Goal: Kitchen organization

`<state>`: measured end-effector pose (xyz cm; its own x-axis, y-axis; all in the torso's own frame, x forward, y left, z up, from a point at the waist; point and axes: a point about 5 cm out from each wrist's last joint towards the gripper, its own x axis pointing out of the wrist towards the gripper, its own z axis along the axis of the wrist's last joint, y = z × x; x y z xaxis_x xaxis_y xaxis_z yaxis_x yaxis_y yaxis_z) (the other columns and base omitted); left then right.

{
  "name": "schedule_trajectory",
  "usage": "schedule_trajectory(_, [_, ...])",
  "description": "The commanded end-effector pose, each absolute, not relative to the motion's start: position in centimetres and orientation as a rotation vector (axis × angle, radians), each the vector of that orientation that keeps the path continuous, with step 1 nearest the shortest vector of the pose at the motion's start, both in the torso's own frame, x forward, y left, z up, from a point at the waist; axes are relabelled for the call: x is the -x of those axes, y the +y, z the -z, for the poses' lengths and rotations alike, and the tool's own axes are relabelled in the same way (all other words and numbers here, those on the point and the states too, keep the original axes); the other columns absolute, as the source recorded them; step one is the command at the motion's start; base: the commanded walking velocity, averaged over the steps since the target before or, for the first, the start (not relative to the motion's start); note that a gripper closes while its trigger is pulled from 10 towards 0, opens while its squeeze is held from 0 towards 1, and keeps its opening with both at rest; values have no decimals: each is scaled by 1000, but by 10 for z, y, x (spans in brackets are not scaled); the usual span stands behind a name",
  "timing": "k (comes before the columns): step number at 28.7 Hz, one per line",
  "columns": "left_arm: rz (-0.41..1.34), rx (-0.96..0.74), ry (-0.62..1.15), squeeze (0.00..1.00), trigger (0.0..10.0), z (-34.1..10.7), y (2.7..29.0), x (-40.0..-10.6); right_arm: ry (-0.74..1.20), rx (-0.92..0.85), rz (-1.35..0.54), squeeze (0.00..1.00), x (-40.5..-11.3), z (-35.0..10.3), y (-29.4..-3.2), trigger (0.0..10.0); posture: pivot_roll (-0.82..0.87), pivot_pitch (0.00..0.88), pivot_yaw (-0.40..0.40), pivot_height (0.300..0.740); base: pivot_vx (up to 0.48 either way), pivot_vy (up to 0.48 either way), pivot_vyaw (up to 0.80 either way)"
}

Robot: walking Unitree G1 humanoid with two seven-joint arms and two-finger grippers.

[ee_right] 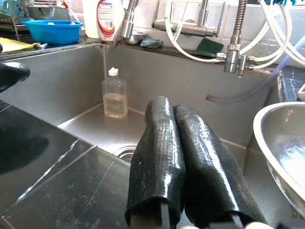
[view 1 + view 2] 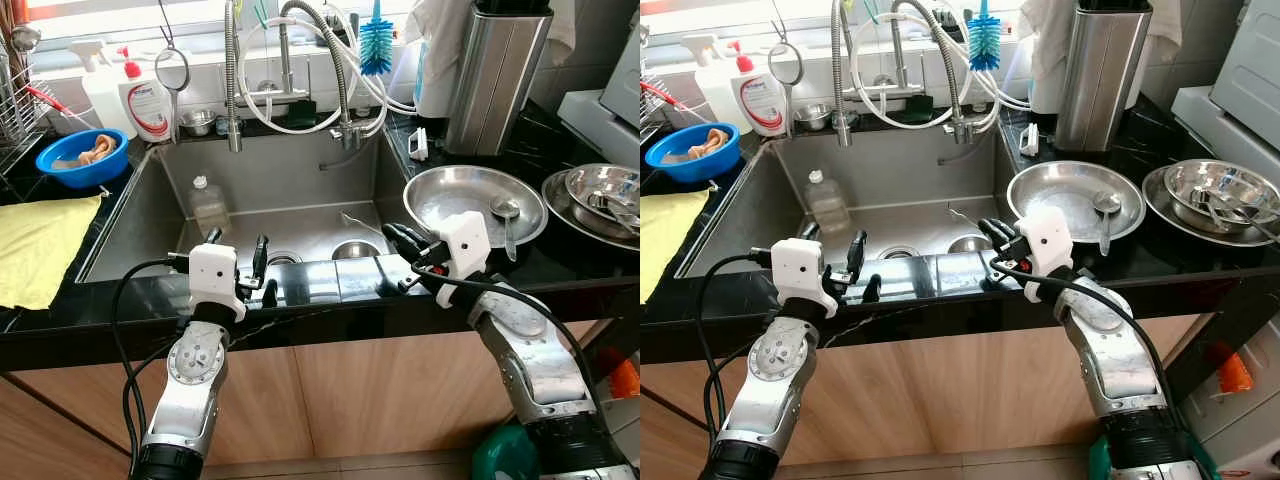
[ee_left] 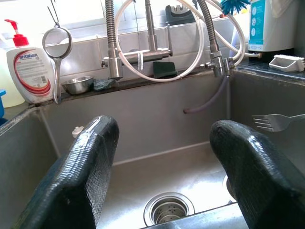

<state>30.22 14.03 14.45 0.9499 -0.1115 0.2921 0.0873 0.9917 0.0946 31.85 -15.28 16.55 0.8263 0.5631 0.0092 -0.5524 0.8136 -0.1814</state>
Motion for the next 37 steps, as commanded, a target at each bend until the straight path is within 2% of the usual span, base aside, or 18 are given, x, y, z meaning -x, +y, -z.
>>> schedule_trajectory(1, [87,-95,-306,0,10000,-147,143,-300,-78,183,-605,0,-321,-168,-148,10000,-112,0,67,740,0,0,0])
schedule_trajectory(12, [89,-100,-308,0,10000,-149,144,-301,-75,188,-608,0,-321,-164,-140,10000,-105,0,74,740,0,0,0])
schedule_trajectory(13, [90,-99,-309,0,10000,-149,144,-301,-76,188,-608,27,-321,-164,-140,10000,-105,0,74,740,0,0,0])
schedule_trajectory(18, [94,-100,-307,0,10000,-149,143,-301,-74,187,-602,0,-321,-162,-140,10000,-105,0,76,740,0,0,0])
schedule_trajectory(24, [96,-106,-309,0,10000,-149,145,-300,-74,191,-595,12,-321,-160,-139,10000,-107,0,83,740,0,0,0])
schedule_trajectory(25, [96,-108,-311,0,10000,-150,146,-301,-77,179,-596,376,-321,-160,-139,10000,-109,0,87,740,0,0,0])
schedule_trajectory(26, [97,-108,-312,0,10000,-150,146,-301,-79,177,-596,376,-320,-161,-139,10000,-109,0,87,740,0,0,0])
schedule_trajectory(27, [98,-108,-312,0,10000,-150,146,-301,-80,179,-594,694,-320,-161,-139,10000,-109,0,87,740,0,0,0])
schedule_trajectory(28, [100,-109,-312,0,10000,-149,146,-301,-79,181,-593,702,-320,-160,-139,10000,-112,0,87,740,0,0,0])
schedule_trajectory(29, [102,-109,-312,0,10000,-149,146,-301,-79,181,-592,1000,-320,-160,-139,10000,-112,0,87,740,0,0,0])
schedule_trajectory(36, [108,-106,-315,0,10000,-151,144,-302,-95,180,-573,1000,-321,-161,-137,10000,-109,0,86,740,0,0,0])
schedule_trajectory(37, [106,-106,-314,0,10000,-150,144,-302,-97,183,-577,533,-320,-160,-135,10000,-109,0,86,740,0,0,0])
